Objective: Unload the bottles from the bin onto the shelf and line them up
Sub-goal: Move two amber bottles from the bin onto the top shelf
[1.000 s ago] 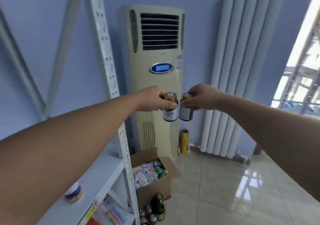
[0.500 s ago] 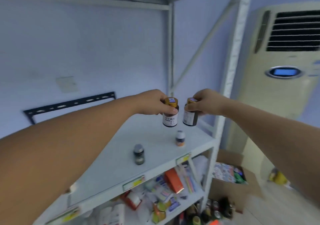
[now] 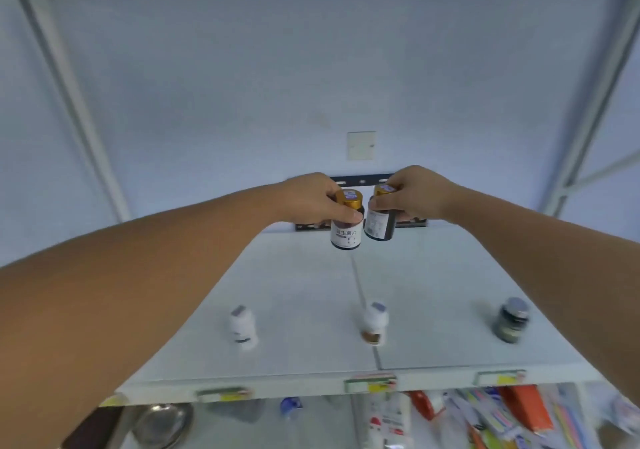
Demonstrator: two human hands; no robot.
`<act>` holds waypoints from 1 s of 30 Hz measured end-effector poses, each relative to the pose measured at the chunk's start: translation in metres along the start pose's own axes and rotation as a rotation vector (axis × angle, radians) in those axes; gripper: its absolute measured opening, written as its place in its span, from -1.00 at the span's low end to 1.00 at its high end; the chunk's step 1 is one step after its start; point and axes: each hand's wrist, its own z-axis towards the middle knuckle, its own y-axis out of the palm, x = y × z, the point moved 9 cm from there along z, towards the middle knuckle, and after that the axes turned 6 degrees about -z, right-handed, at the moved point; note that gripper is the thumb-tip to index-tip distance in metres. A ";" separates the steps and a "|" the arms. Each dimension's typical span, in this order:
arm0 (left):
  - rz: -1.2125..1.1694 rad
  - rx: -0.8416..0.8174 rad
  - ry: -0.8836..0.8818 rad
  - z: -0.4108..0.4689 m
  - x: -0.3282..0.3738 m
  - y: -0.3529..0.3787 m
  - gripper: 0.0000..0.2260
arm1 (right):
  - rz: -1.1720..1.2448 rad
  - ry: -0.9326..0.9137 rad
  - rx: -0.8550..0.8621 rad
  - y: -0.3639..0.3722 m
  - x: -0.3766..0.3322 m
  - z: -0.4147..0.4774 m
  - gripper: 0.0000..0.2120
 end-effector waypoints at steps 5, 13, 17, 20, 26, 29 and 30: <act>-0.004 0.034 -0.073 -0.023 -0.102 -0.064 -0.71 | 0.045 -0.083 -0.036 0.078 -0.081 0.061 -0.57; -0.001 0.097 -0.228 -0.017 -0.247 -0.120 -0.66 | 0.003 -0.132 -0.165 0.189 -0.139 0.168 -0.57; 0.005 0.125 -0.307 -0.005 -0.311 -0.134 -0.70 | -0.023 -0.181 -0.209 0.242 -0.157 0.226 -0.64; 0.001 0.136 -0.373 0.002 -0.357 -0.141 -0.72 | -0.025 -0.187 -0.250 0.280 -0.172 0.271 -0.54; -0.023 0.181 -0.464 0.010 -0.438 -0.147 -0.75 | -0.055 -0.227 -0.318 0.360 -0.202 0.336 -0.56; -0.032 0.178 -0.485 0.017 -0.471 -0.143 -0.74 | -0.087 -0.244 -0.340 0.399 -0.211 0.355 -0.60; -0.042 0.182 -0.486 0.020 -0.481 -0.142 -0.73 | -0.098 -0.249 -0.344 0.411 -0.212 0.361 -0.59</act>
